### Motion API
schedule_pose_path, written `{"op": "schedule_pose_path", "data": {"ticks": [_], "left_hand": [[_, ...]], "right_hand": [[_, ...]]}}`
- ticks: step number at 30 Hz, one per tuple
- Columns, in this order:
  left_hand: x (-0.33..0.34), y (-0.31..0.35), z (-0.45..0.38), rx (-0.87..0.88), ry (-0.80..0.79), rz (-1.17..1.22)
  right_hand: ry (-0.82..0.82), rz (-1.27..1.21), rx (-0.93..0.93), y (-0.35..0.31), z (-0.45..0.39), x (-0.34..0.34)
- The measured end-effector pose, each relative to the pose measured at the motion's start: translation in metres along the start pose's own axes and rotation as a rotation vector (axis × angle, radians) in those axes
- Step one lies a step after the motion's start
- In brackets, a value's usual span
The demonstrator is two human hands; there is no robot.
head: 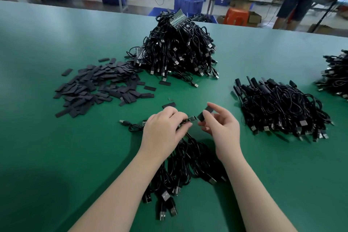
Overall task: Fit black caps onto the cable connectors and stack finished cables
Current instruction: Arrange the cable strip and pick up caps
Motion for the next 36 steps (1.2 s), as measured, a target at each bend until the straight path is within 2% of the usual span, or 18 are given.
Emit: {"op": "schedule_pose_path", "data": {"ticks": [4, 7, 18, 33, 36], "left_hand": [[-0.002, 0.005, 0.001, 0.007, 0.004, 0.057], [-0.005, 0.008, 0.001, -0.001, 0.012, 0.131], [-0.002, -0.003, 0.004, -0.105, 0.017, 0.316], [-0.001, -0.006, 0.005, -0.1, 0.042, 0.363], [0.001, -0.008, 0.004, -0.104, 0.043, 0.362]], "right_hand": [[-0.062, -0.005, -0.023, 0.002, 0.009, -0.003], [-0.048, -0.006, -0.029, 0.003, 0.012, -0.003], [-0.116, -0.08, 0.024, 0.004, 0.015, 0.001], [-0.16, -0.103, 0.045, 0.004, 0.015, 0.005], [-0.215, -0.102, 0.057, 0.004, 0.015, 0.007]]}}
Point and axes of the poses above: each hand's wrist, its own z-axis away from the middle knuckle, its own x-axis out of the palm, y = z × x, the point moved 6 cm from there along -z, towards the middle knuckle, and after that the axes turned 13 degrees about x, right-handed, at the moved point
